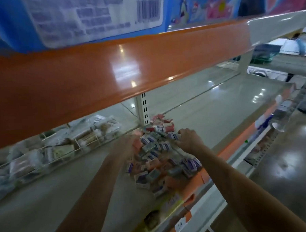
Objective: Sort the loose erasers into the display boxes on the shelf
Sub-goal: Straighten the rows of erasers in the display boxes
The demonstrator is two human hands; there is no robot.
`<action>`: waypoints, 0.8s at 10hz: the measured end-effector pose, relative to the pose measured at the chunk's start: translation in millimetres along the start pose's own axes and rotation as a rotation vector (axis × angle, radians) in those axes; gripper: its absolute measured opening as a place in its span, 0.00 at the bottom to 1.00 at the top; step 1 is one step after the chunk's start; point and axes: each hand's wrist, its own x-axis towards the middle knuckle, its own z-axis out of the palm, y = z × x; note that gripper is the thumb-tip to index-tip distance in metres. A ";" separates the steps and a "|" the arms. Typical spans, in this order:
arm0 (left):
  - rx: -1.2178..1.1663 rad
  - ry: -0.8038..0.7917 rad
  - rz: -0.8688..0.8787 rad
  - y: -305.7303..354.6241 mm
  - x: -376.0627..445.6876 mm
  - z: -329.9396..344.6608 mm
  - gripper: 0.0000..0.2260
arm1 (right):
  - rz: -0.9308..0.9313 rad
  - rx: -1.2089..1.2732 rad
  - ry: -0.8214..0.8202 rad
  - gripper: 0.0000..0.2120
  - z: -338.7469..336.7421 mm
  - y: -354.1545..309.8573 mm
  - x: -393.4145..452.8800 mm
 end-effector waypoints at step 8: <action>-0.115 0.506 -0.540 22.6 -164.9 -47.3 0.16 | -0.860 0.331 -0.053 0.11 -4.5 -96.3 -32.3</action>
